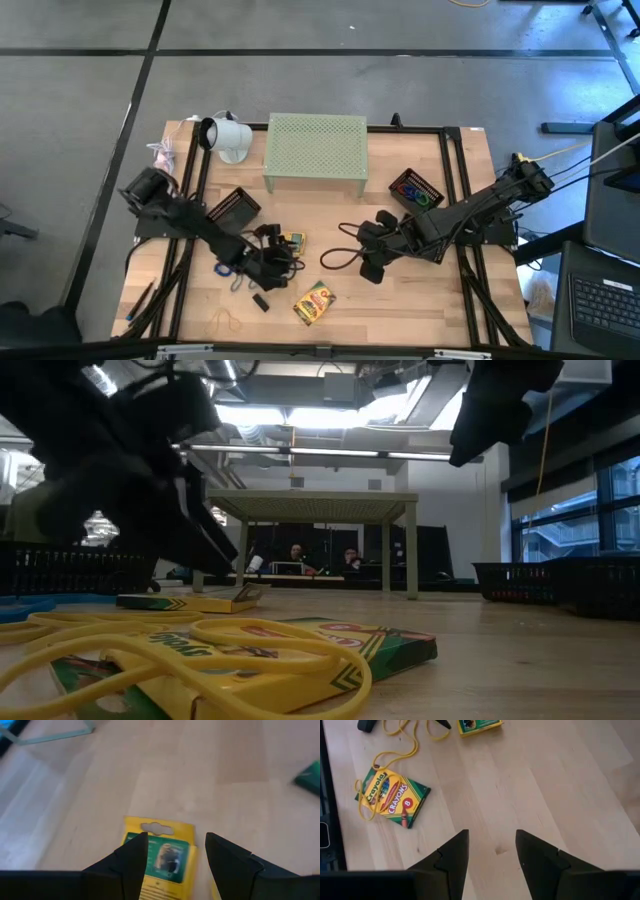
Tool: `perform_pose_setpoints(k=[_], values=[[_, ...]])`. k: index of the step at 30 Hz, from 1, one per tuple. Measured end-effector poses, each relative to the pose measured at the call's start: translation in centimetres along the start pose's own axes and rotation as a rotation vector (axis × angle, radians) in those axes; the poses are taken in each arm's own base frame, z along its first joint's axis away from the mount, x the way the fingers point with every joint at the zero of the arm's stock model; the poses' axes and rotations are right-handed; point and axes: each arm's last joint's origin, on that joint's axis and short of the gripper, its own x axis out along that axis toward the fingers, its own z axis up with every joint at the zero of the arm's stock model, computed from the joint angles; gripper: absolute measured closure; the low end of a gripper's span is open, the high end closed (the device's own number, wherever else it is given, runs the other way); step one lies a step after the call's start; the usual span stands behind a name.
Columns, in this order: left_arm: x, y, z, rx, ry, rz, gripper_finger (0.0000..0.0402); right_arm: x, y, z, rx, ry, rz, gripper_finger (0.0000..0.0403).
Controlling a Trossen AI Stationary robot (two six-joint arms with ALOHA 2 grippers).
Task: Pick & Place Office Desk Supplies
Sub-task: Put the yellow crayon box into the bottom left black bin
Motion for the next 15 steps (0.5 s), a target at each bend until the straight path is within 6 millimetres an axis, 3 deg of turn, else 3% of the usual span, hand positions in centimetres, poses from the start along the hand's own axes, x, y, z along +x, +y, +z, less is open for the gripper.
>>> perform_pose_setpoints(k=[15], values=[[2.3,-1.4,-1.1,-0.057,-0.056,0.041,0.0207,0.0,0.0,0.0,0.002,0.001,0.001,0.0238]])
